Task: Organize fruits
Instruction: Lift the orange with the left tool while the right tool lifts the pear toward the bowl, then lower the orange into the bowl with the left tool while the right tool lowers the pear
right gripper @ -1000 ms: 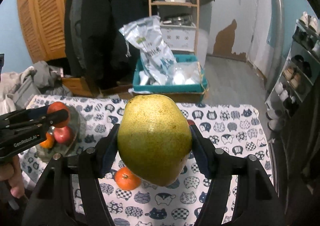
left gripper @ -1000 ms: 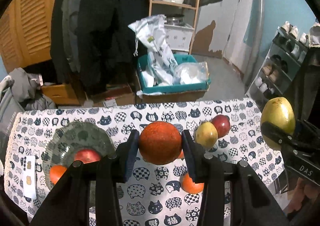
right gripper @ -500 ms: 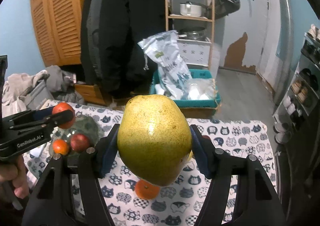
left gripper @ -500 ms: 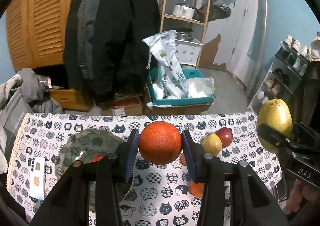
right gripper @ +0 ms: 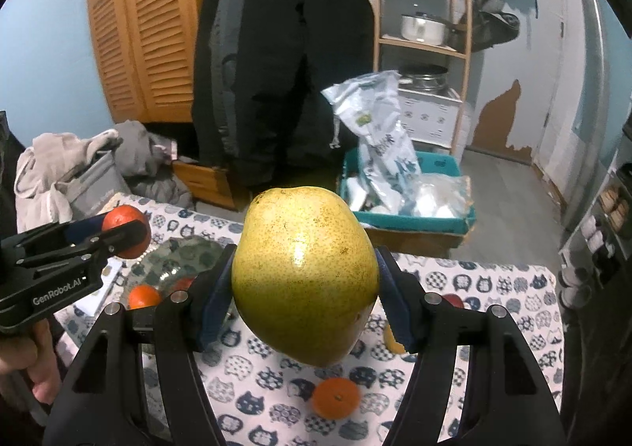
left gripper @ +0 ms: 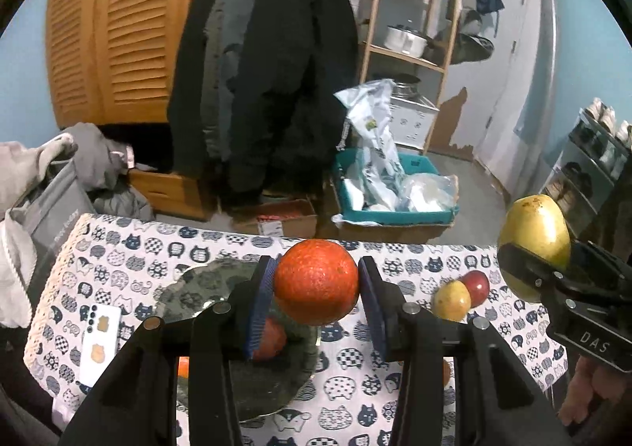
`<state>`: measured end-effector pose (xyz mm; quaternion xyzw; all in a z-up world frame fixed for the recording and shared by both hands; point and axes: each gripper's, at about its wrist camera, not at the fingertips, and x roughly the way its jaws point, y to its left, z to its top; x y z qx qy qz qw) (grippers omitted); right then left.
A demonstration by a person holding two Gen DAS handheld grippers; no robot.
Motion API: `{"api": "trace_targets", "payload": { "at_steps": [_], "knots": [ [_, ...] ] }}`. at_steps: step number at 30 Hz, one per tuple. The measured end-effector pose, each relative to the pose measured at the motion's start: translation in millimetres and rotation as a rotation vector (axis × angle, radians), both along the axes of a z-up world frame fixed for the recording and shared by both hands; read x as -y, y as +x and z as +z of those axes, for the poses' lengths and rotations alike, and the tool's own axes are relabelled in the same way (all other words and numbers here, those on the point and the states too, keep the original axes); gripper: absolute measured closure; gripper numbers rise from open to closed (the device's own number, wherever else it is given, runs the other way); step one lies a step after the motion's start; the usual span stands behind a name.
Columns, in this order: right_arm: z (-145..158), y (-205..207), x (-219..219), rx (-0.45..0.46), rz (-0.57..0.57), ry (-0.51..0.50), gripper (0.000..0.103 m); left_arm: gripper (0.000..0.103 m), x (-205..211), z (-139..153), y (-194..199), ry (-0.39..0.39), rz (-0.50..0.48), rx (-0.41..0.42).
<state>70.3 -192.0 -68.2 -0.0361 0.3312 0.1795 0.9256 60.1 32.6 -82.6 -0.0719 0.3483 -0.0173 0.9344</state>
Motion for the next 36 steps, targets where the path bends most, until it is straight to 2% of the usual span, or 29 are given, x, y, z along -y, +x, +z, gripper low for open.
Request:
{"api": "trace_targets", "payload": {
  "at_steps": [19, 27, 36],
  "knots": [
    [-5, 27, -92, -0.043, 0.125, 0.017, 0.035, 0.059, -91, -17, -5, -0.024, 0.156, -0.037],
    [-29, 44, -135, -0.094, 0.179, 0.009, 0.035, 0.059, -124, -44, 7, -0.049, 0.195, -0.095],
    [-76, 73, -174, -0.228, 0.211, 0.024, 0.035, 0.059, -146, -86, 25, -0.05, 0.224, -0.176]
  ]
}}
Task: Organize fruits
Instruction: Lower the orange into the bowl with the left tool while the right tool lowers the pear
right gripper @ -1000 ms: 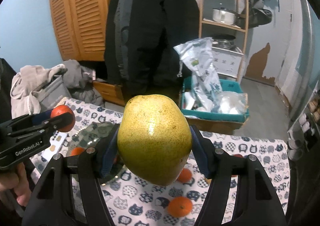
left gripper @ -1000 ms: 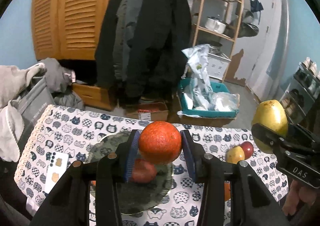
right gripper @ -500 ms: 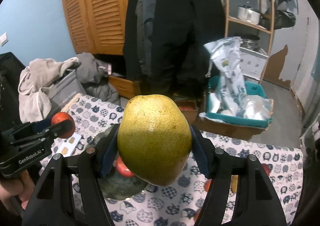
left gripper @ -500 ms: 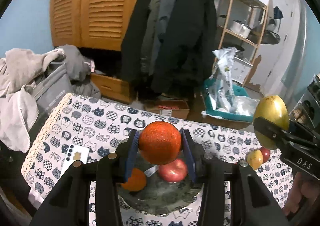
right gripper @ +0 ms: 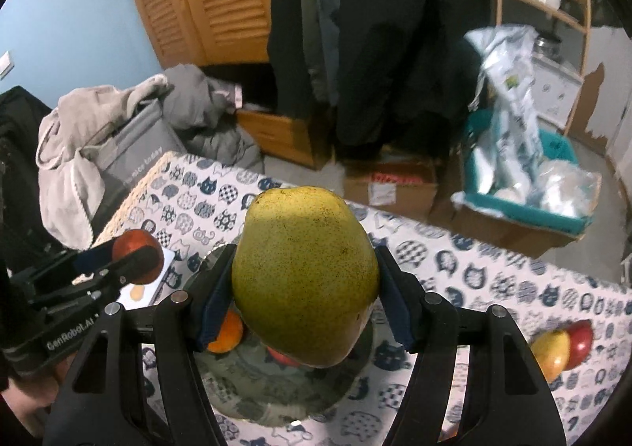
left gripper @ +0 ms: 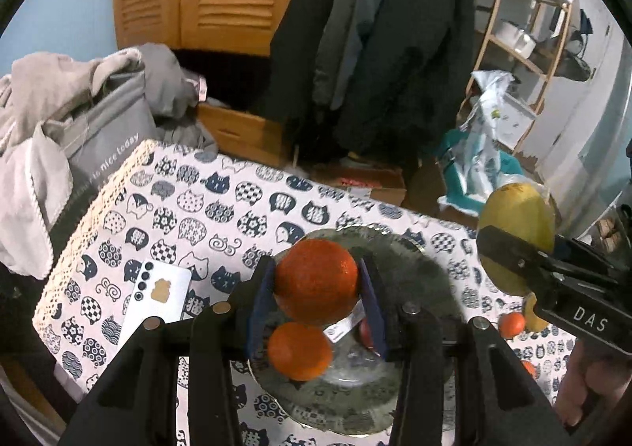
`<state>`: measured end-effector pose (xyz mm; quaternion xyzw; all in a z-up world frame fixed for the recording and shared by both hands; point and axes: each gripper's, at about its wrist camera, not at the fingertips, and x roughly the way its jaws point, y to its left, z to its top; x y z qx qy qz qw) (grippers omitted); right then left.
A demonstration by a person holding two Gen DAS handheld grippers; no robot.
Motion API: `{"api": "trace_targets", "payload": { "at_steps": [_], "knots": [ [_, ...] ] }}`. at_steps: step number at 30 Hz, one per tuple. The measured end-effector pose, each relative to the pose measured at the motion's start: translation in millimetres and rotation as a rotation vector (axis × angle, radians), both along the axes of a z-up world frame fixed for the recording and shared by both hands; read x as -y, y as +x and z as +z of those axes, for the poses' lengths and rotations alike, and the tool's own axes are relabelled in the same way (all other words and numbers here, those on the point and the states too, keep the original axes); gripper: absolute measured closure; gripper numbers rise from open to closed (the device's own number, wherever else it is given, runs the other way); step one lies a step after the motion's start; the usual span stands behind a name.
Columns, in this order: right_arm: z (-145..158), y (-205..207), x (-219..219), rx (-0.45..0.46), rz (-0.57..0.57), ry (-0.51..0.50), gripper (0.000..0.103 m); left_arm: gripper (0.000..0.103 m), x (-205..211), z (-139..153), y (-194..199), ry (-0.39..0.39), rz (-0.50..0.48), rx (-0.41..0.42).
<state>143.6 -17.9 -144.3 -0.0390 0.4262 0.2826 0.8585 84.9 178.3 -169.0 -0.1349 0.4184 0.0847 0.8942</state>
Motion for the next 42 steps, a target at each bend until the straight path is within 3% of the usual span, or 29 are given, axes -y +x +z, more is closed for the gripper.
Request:
{"api": "trace_targets", "payload": {
  "at_steps": [15, 23, 42],
  "knots": [
    [-72, 38, -41, -0.153, 0.023, -0.063, 0.035, 0.059, -34, -70, 29, -0.077, 0.065, -0.125],
    [-102, 48, -56, -0.208, 0.038, -0.099, 0.035, 0.059, -29, -85, 37, -0.072, 0.034, -0.151],
    [-134, 60, -64, -0.311, 0.046, -0.095, 0.035, 0.055, -19, -117, 48, -0.089, 0.012, -0.228]
  ]
}}
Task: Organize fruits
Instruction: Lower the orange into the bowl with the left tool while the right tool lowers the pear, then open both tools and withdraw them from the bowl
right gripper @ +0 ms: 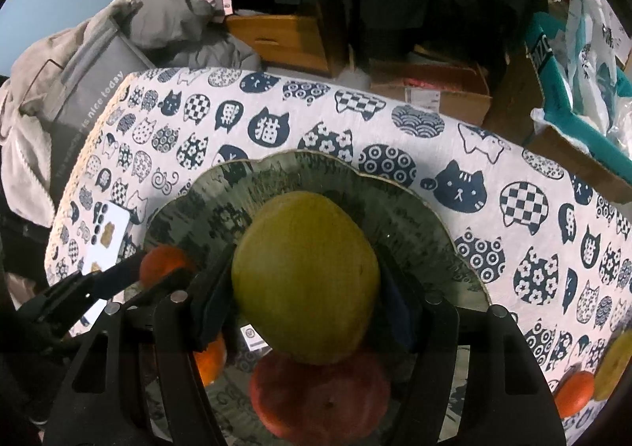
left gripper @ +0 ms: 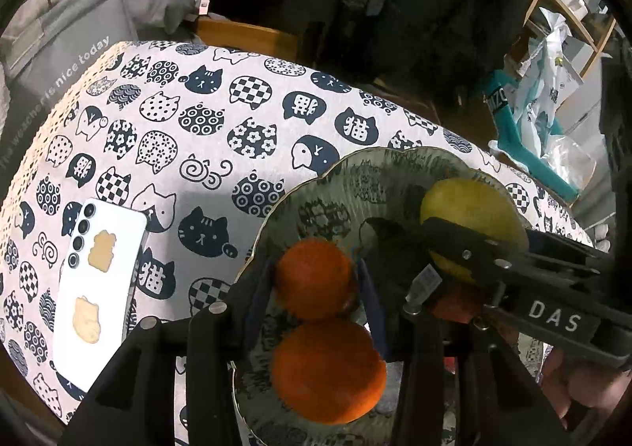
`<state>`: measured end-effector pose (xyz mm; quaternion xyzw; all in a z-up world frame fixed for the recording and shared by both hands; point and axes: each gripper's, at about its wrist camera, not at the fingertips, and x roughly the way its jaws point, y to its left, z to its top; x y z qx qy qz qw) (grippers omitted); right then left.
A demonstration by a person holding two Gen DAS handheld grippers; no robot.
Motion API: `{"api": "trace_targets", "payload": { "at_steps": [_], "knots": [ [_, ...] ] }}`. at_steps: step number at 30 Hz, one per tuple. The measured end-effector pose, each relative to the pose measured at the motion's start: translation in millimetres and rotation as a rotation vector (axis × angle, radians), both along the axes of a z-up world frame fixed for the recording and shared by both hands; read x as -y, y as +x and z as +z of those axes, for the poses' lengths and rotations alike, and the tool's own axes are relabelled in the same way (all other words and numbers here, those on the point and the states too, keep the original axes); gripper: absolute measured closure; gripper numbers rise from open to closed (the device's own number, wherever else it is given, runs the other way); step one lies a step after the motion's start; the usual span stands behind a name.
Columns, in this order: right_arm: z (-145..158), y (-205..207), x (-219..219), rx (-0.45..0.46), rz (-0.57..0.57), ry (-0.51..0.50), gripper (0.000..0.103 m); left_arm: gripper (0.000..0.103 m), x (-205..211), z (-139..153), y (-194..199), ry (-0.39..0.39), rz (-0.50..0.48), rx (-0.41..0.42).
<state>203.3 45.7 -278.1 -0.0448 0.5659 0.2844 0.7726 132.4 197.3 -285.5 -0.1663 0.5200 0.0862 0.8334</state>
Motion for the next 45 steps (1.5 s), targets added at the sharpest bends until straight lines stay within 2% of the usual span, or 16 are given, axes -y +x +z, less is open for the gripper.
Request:
{"api": "trace_targets", "payload": {
  "at_steps": [5, 11, 16, 19, 26, 30, 37, 45],
  "knots": [
    [-7, 2, 3, -0.032, -0.015, -0.005, 0.032, 0.046, 1, 1, 0, 0.0, -0.012, 0.0],
    [14, 6, 9, -0.019, -0.035, 0.059, 0.032, 0.041, 2, 6, -2, 0.008, -0.006, 0.0],
    [38, 0, 9, 0.052, -0.029, 0.055, 0.032, 0.037, -2, 22, -9, 0.004, 0.026, 0.034],
    [56, -9, 10, 0.136, -0.023, 0.008, 0.032, 0.037, -3, 33, -14, 0.011, 0.034, 0.055],
    [89, -25, 23, 0.259, -0.026, -0.065, 0.032, 0.037, 0, 65, -26, 0.022, 0.049, 0.105],
    [106, -33, 37, 0.301, -0.043, -0.08, 0.032, 0.03, 6, 83, -32, 0.027, 0.046, 0.141],
    [133, -49, 71, 0.354, -0.092, -0.092, 0.032, 0.029, 27, 113, -44, 0.039, 0.002, 0.204],
    [166, -71, 118, 0.411, -0.16, -0.09, 0.03, 0.024, 53, 144, -59, 0.068, -0.046, 0.266]
  ]
}}
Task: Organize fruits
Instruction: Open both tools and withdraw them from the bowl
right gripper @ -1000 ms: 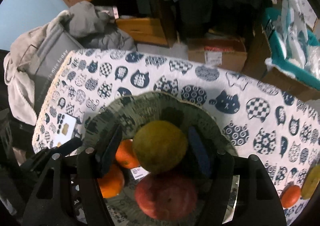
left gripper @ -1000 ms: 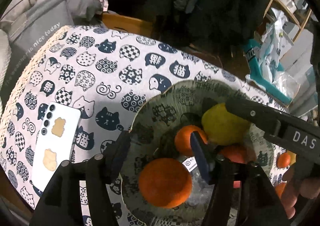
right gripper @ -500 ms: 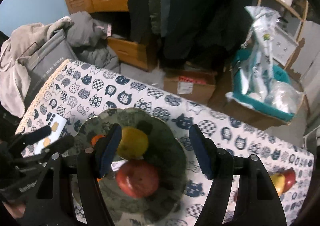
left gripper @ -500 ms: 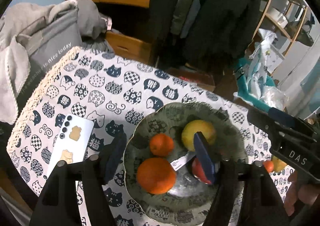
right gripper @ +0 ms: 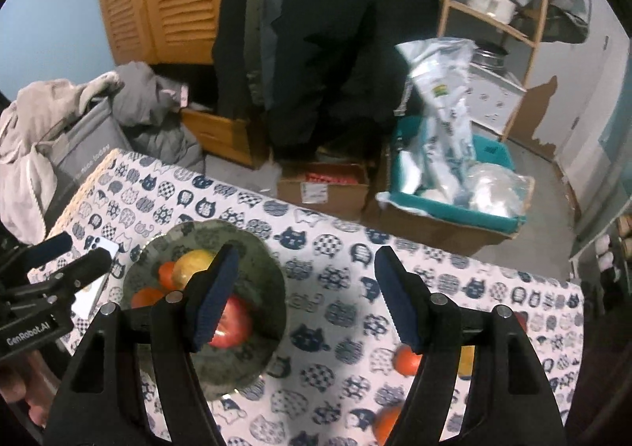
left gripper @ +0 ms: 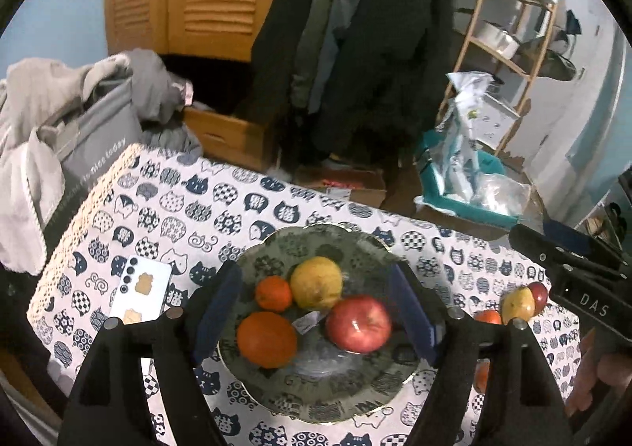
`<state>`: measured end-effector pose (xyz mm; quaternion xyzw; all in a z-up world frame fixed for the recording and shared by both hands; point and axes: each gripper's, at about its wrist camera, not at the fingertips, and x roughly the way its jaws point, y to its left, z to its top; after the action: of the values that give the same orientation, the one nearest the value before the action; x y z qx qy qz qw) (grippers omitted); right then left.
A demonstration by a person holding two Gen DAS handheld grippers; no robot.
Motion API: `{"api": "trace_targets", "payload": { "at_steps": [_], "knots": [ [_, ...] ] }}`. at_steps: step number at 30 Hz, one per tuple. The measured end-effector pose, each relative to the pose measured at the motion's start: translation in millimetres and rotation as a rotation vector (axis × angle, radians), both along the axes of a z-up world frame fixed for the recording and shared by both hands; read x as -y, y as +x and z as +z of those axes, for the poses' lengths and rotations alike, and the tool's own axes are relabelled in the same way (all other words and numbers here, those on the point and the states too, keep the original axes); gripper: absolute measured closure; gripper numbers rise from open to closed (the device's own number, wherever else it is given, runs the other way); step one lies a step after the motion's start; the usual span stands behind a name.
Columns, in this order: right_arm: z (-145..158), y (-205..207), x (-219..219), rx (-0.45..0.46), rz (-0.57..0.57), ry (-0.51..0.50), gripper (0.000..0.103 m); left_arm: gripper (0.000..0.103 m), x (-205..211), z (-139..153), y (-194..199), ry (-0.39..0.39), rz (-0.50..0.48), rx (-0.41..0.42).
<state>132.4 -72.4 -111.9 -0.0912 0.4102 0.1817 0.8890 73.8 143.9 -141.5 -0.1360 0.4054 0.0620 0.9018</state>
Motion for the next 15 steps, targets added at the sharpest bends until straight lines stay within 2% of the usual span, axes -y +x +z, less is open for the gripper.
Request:
{"api": "trace_targets", "payload": {
  "at_steps": [9, 12, 15],
  "knots": [
    [32, -28, 47, 0.066, -0.053, 0.018, 0.028, 0.023, 26, 29, -18, 0.04, -0.042, 0.059],
    [42, -38, 61, 0.085, -0.062, 0.029, 0.027, 0.018, 35, 38, -23, 0.052, -0.055, 0.08],
    [51, -46, 74, 0.103, -0.072, 0.045, 0.025, 0.017, 47, 47, -27, 0.067, -0.075, 0.101]
  ]
}}
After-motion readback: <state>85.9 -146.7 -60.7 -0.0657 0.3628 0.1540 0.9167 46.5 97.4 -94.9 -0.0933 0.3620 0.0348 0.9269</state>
